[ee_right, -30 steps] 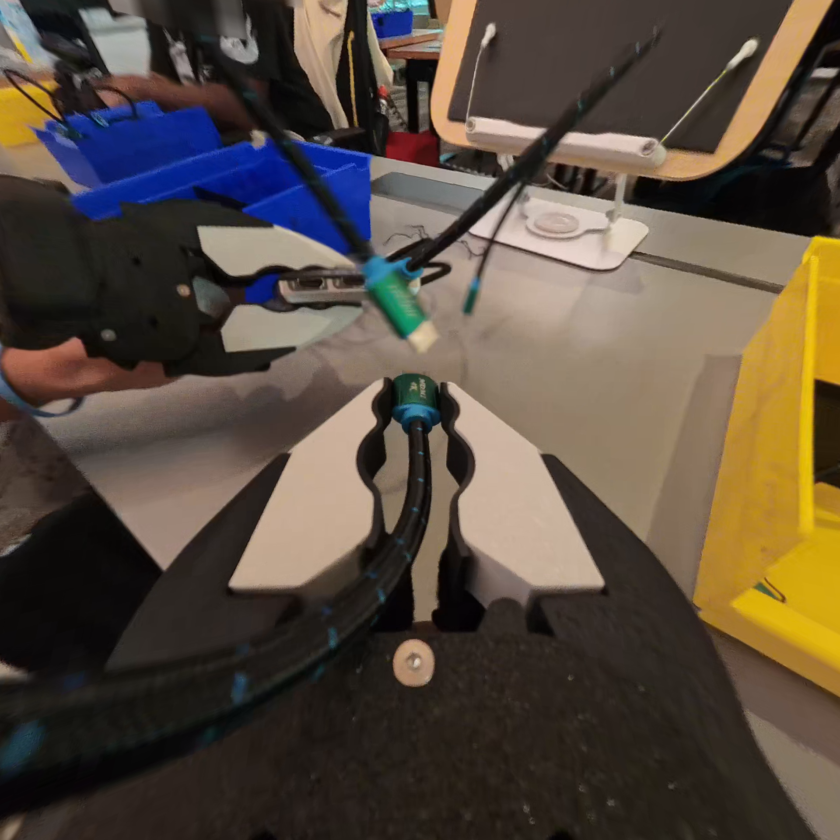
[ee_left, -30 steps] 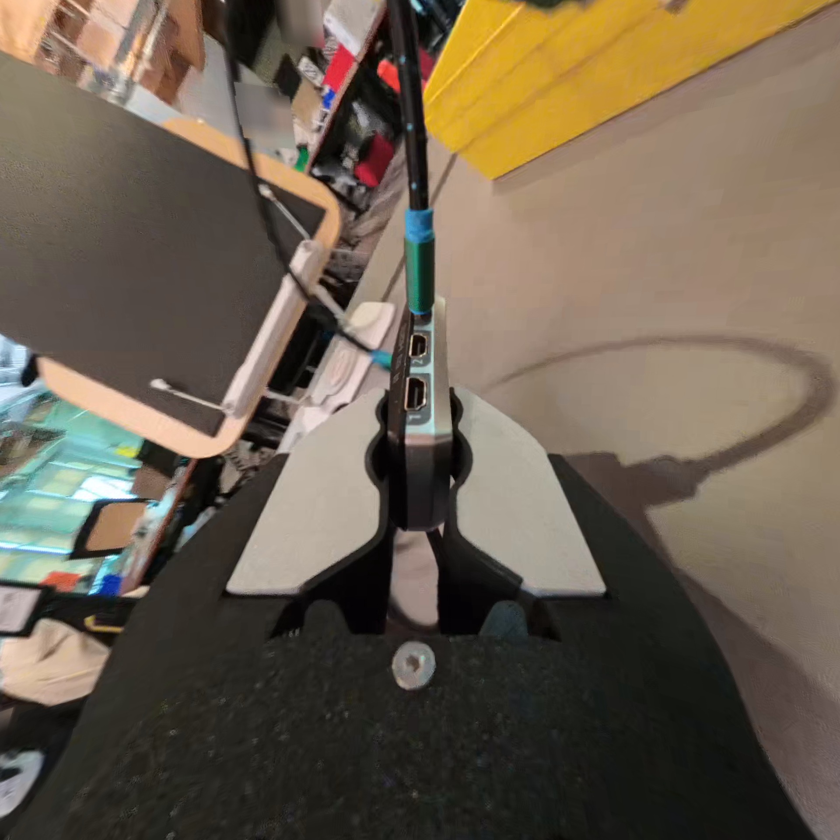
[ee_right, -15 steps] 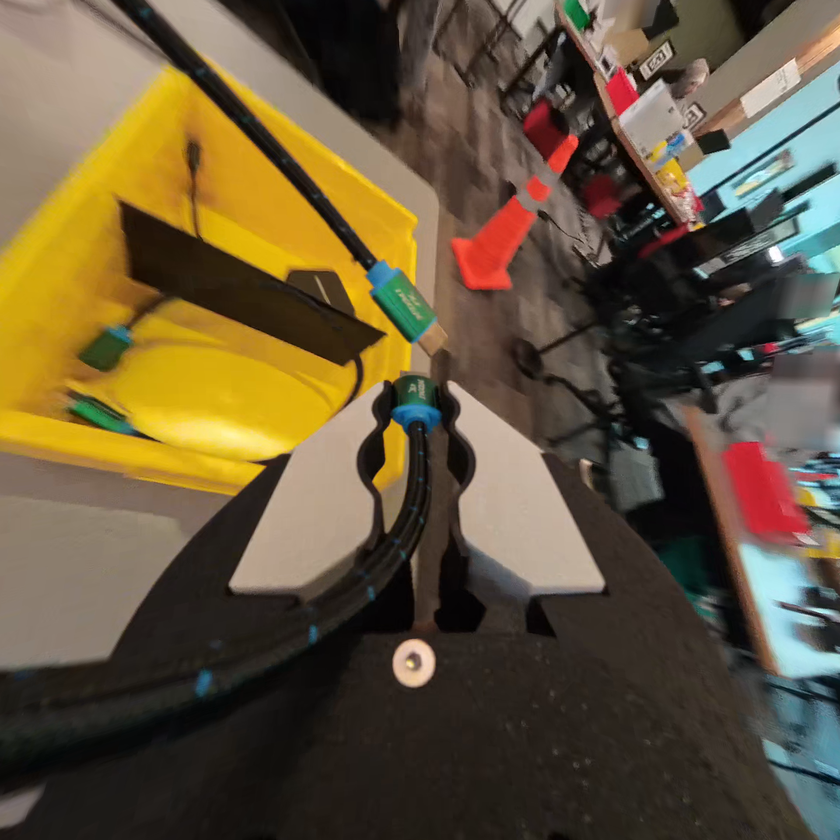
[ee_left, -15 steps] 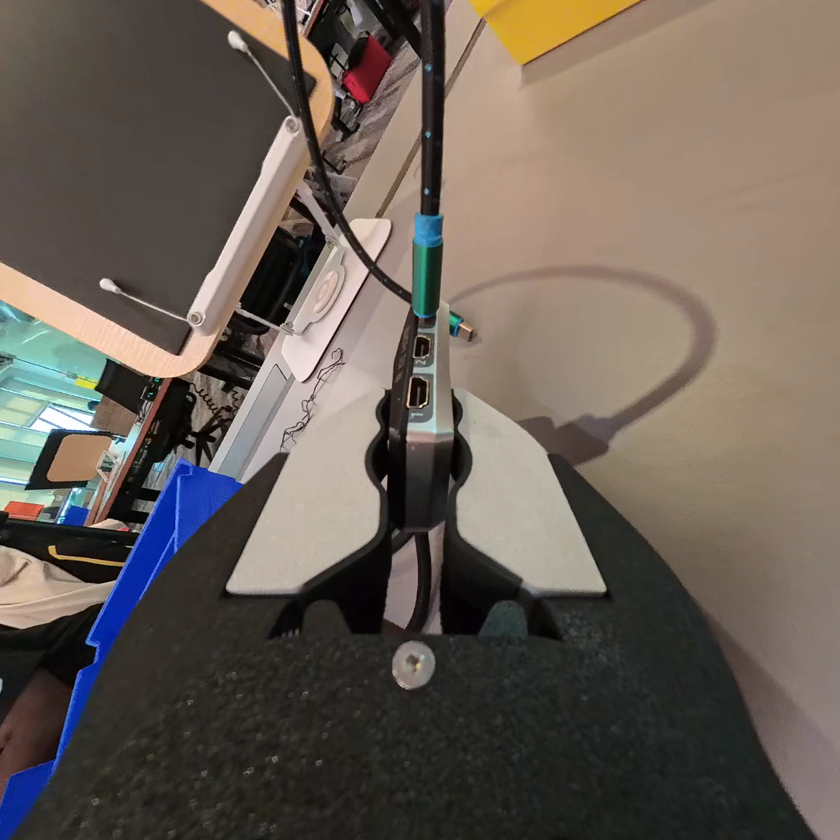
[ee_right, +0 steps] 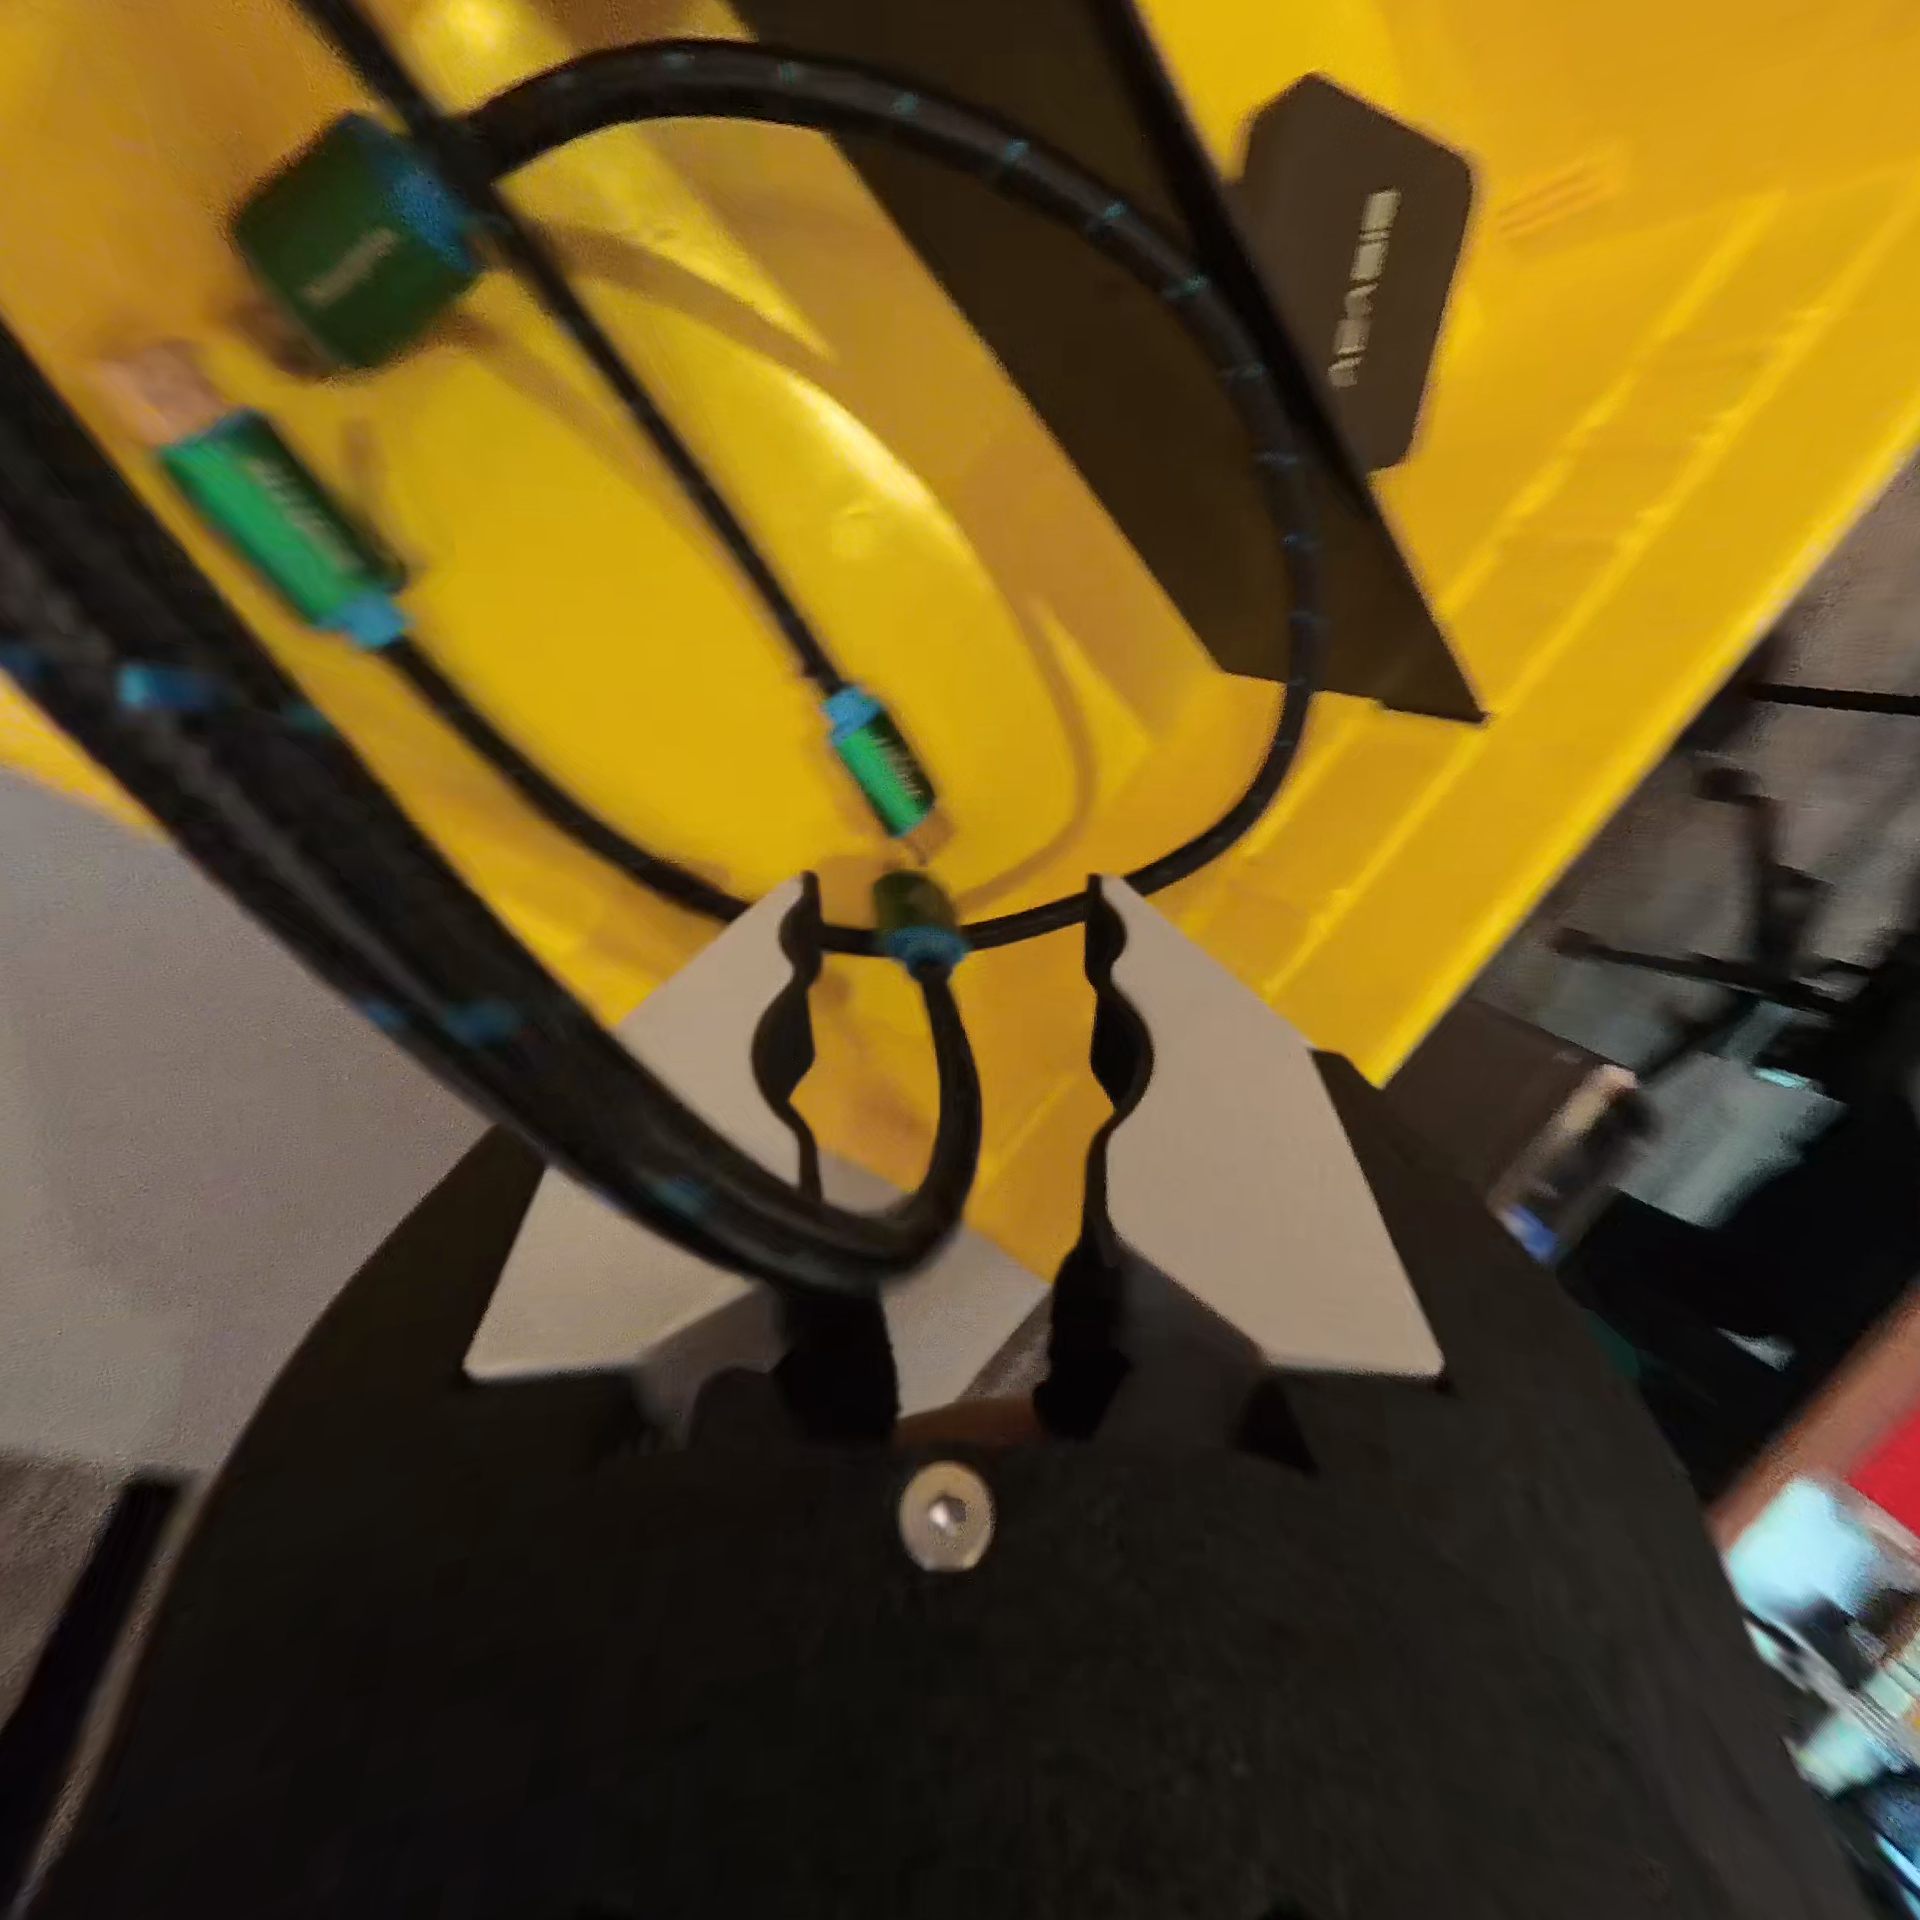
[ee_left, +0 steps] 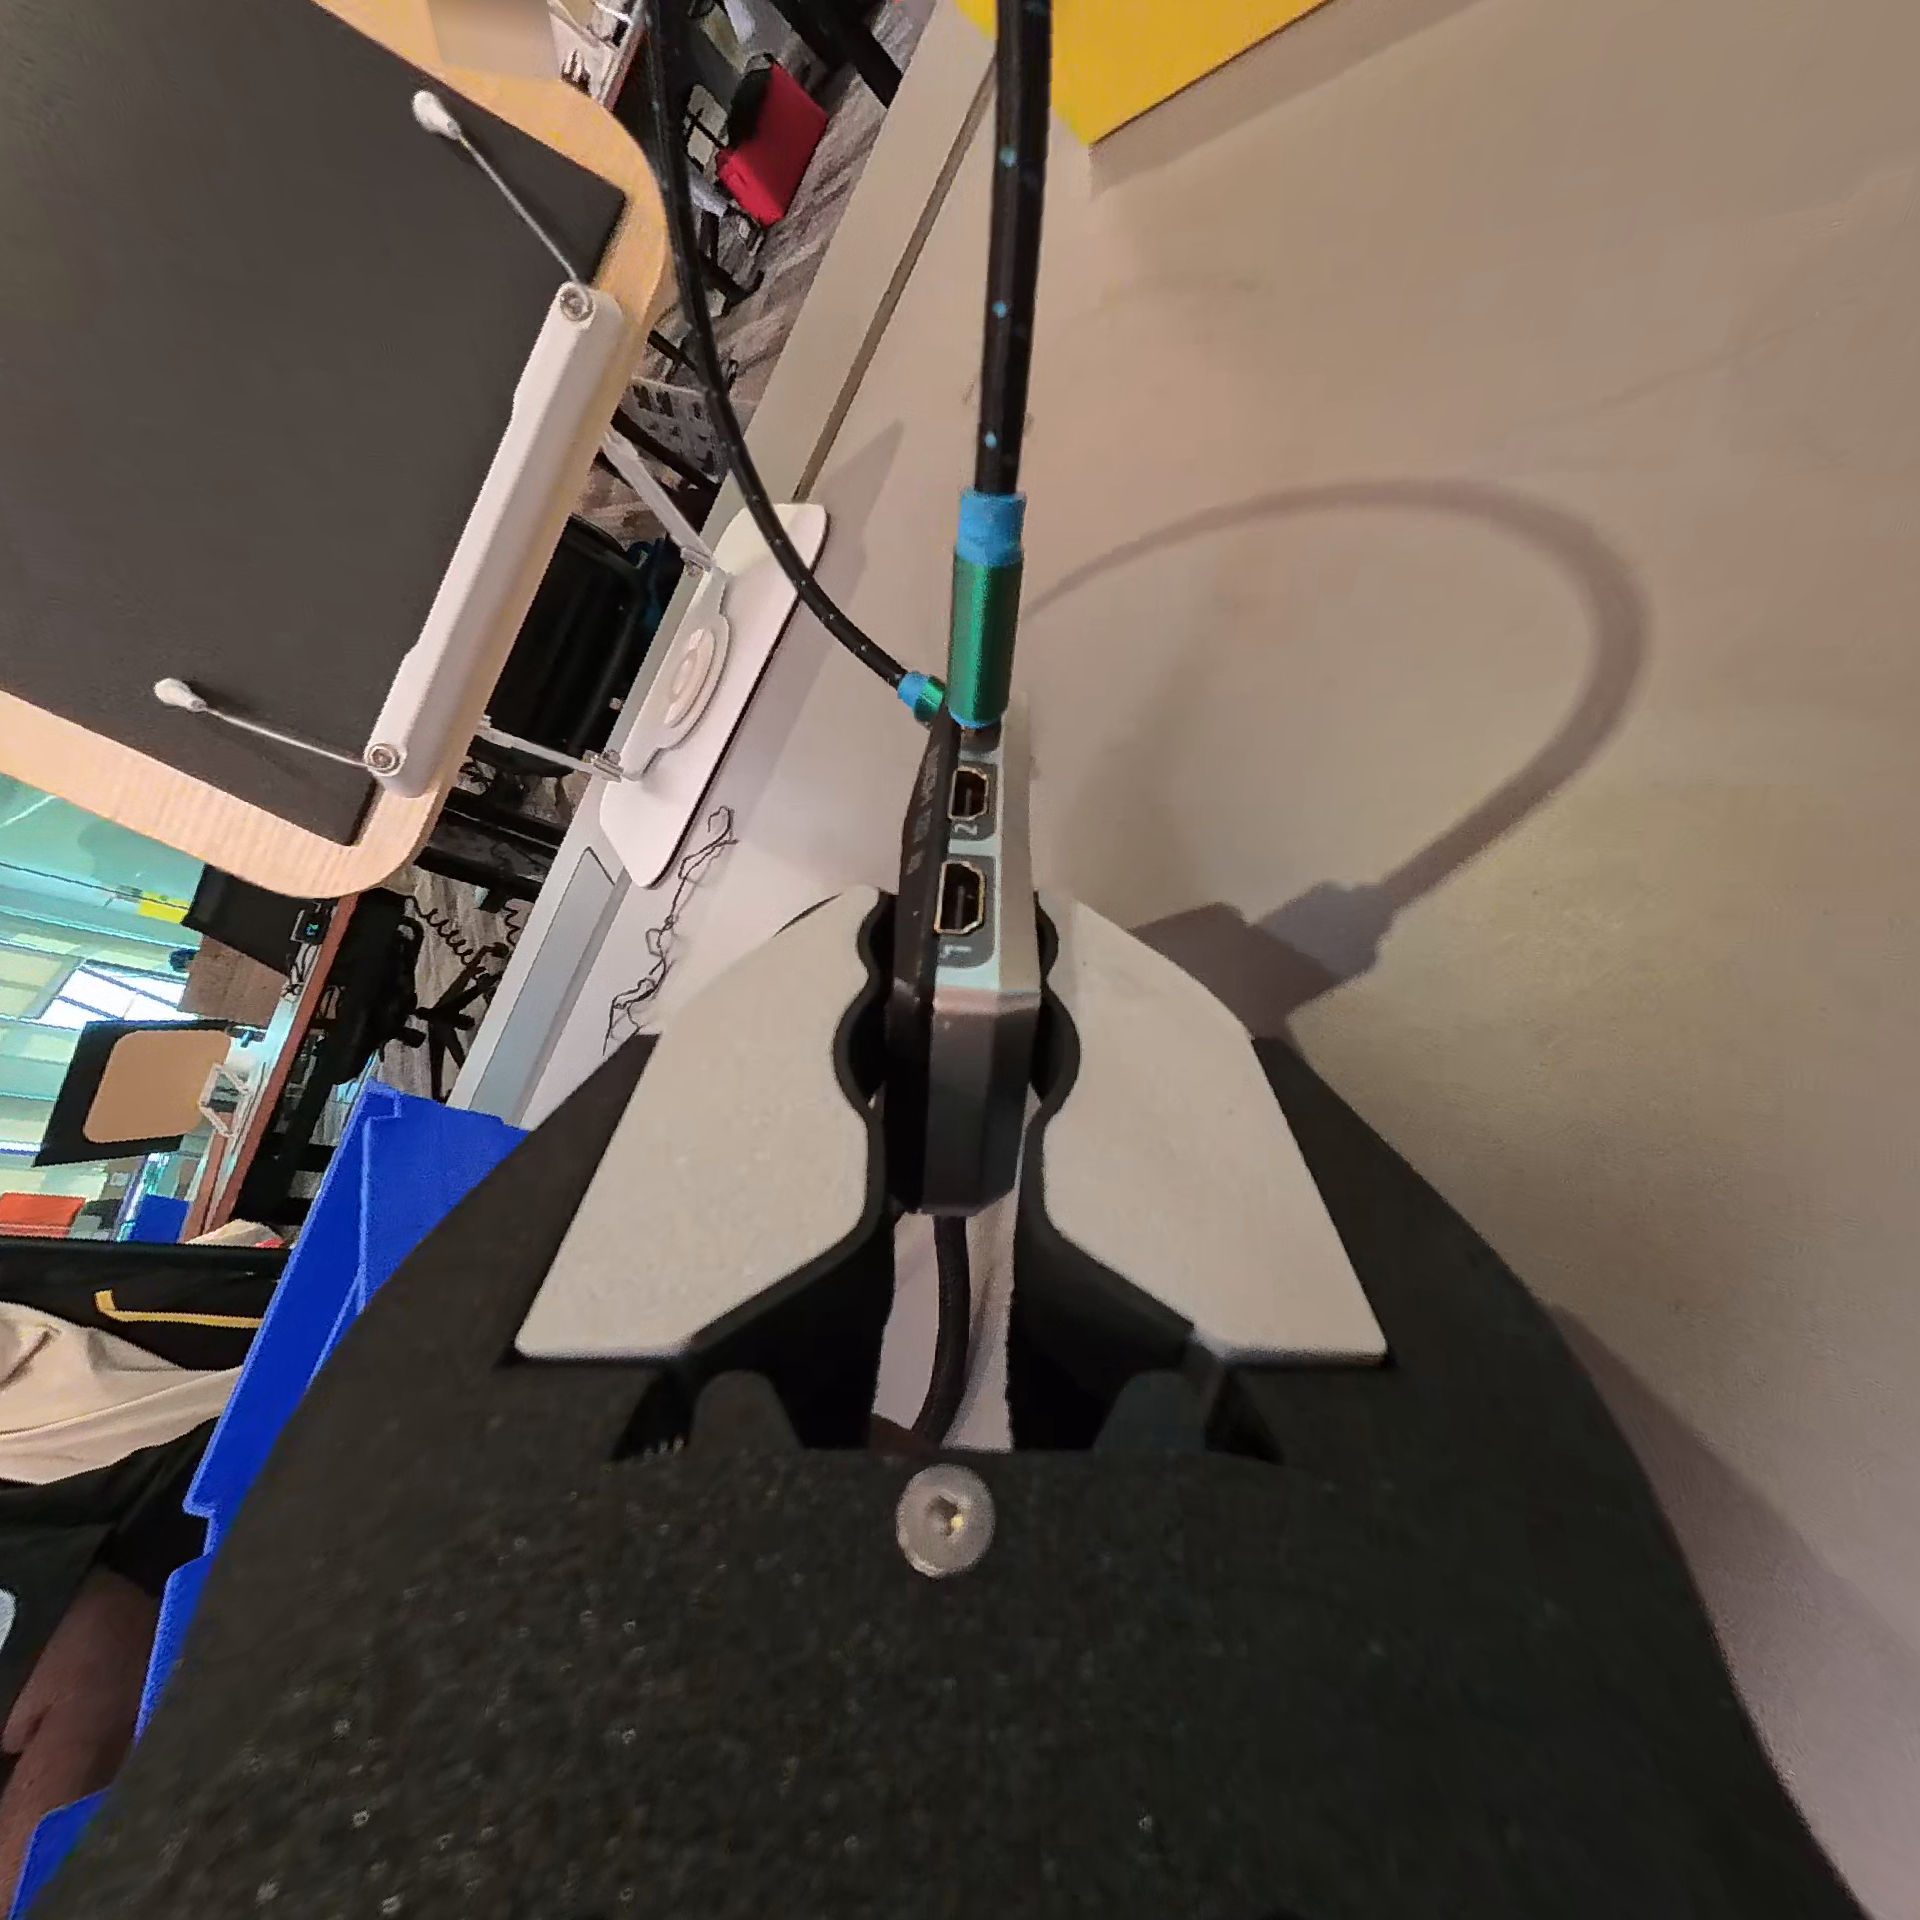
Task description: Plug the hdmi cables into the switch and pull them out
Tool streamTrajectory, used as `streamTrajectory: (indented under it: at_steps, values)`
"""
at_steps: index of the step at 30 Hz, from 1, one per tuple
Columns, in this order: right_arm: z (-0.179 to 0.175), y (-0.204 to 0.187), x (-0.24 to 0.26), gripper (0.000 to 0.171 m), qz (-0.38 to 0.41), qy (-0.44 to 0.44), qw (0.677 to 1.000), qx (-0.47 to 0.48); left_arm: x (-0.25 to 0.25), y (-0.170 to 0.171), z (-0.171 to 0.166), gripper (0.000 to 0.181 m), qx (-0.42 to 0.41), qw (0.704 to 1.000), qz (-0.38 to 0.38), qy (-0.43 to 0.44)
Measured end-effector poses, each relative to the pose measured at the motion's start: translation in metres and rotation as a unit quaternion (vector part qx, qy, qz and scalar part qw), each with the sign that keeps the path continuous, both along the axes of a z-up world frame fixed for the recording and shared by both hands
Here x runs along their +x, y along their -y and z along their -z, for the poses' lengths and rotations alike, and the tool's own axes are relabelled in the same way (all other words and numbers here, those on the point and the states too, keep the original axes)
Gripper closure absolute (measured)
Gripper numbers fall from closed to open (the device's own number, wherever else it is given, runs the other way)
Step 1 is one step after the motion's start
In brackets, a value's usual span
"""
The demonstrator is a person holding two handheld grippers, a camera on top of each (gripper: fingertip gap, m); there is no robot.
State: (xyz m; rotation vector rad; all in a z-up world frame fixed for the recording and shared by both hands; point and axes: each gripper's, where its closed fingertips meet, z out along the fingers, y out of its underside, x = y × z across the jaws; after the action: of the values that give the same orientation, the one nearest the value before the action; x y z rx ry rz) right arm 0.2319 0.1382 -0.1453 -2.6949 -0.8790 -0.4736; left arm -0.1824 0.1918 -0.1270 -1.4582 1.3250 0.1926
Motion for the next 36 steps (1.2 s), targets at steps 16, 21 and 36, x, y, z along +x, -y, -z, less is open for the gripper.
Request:
streamTrajectory:
  at_steps: [16,21,36]
  values:
    - [-0.117,-0.014,-0.045,0.166,-0.082,-0.118,0.958,0.248,0.0,0.002,-0.001,0.159,-0.013,1.0,0.011,0.009]
    - [-0.175,-0.026,-0.032,0.167,-0.127,0.133,0.904,0.385,0.0,0.003,-0.002,0.159,-0.013,1.0,0.012,0.01]
    - [0.004,0.002,-0.064,0.145,-0.072,-0.081,0.985,0.133,0.005,0.008,-0.001,0.159,-0.017,1.0,0.021,0.007]
